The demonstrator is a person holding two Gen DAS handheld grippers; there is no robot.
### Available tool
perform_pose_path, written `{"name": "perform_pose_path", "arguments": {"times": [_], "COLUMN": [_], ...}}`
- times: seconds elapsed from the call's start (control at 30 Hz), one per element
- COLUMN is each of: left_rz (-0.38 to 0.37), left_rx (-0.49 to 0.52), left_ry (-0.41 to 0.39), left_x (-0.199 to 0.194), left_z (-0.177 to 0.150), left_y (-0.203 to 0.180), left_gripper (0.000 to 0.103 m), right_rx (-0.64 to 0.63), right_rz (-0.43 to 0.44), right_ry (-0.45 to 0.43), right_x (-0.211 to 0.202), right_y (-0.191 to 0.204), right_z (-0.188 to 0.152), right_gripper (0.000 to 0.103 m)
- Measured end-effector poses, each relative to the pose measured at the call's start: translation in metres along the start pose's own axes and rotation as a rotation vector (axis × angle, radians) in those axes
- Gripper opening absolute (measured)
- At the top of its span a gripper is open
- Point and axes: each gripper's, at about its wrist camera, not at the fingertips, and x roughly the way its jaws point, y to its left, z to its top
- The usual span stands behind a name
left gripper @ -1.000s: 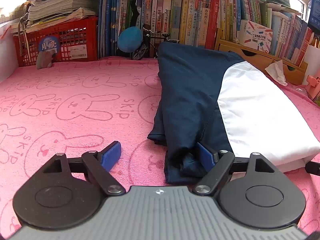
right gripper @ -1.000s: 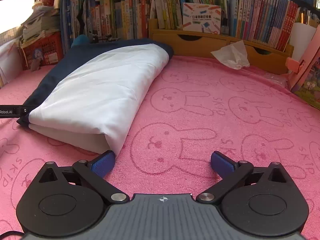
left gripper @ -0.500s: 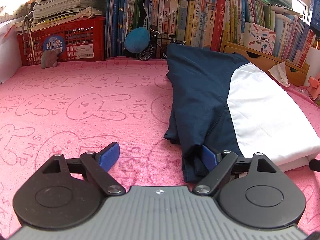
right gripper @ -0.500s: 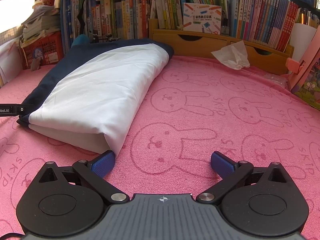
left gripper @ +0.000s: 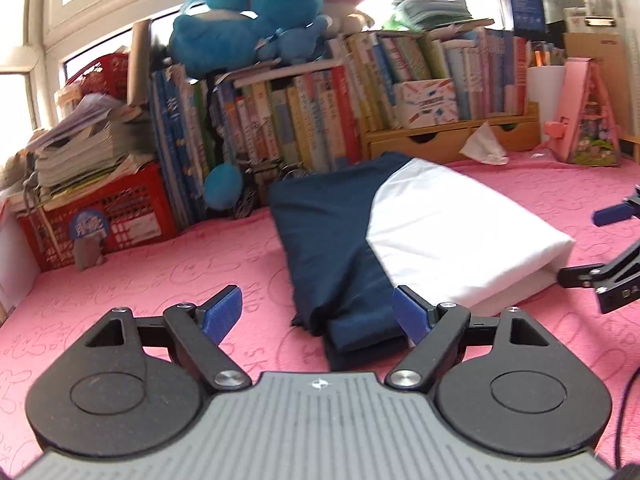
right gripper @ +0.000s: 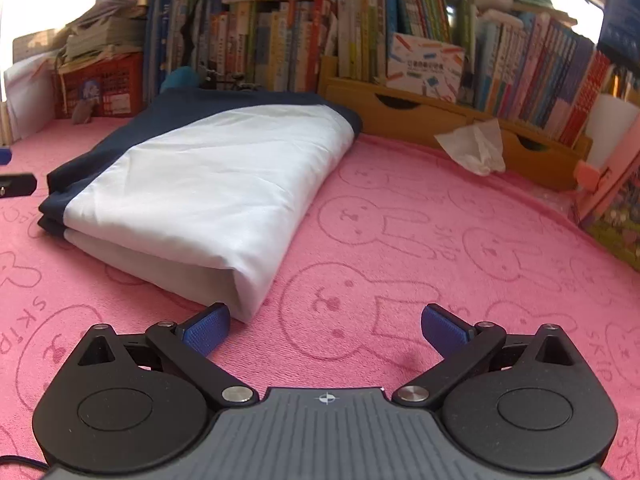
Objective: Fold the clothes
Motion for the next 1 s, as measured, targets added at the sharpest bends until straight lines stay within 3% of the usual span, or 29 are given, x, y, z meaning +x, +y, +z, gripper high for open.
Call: {"name": "perform_pose_path", "arguments": {"times": [0.1,0.27,0.37,0.43,0.53,0.63,0.67,0.8,0.9,1.0], "left_rz": [-0.046,-0.099,-0.088,-0.071,-0.089,-0.106,-0.107,-0.114,-0.117,-0.104], "left_rx": [0.114,0.251,0.420,0.543,0.657,0.726,0.738,0.789,0.819,0.867], "left_ry": [-0.007,0.003,-0.028,-0.049,-0.070,-0.088,-0.090,-0.099,-0.109,-0.131], "left_x": [0.007,0.025,0.028,0.032,0.037,0.042,0.043,0.050,0.050,0.046], "left_z": [0.003,-0.002,-0.006,-0.009,-0.010,-0.009,-0.009,-0.008,-0.007,-0.008], "left_y": [-0.027,-0.056,-0.073,-0.085,-0.099,-0.109,-0.111,-0.119,-0.121,-0.117], "left_gripper": [0.085,0.085,0.082,0.072,0.071,0.071,0.068,0.029,0.025,0.028], "right_rx": [-0.081,-0.142,-0.137,-0.121,-0.098,-0.140,-0.164,-0.309,-0.438,-0.618], "right_rz": [-0.024,-0.024,-0.015,-0.015,0.008,0.010,0.007,-0.019,-0.037,-0.048], "right_ry": [-0.083,-0.067,-0.080,-0.094,-0.092,-0.102,-0.111,-0.149,-0.180,-0.212], "right_x": [-0.007,0.006,0.007,0.006,0.006,0.006,0.005,0.005,0.007,0.010], "right_y": [0.018,0.037,0.037,0.034,0.032,0.039,0.043,0.062,0.069,0.078], "right_z": [0.005,0.012,0.013,0.013,0.014,0.013,0.013,0.015,0.018,0.016], "right_gripper": [0.103,0.103,0.099,0.086,0.072,0.071,0.071,0.070,0.072,0.079]}}
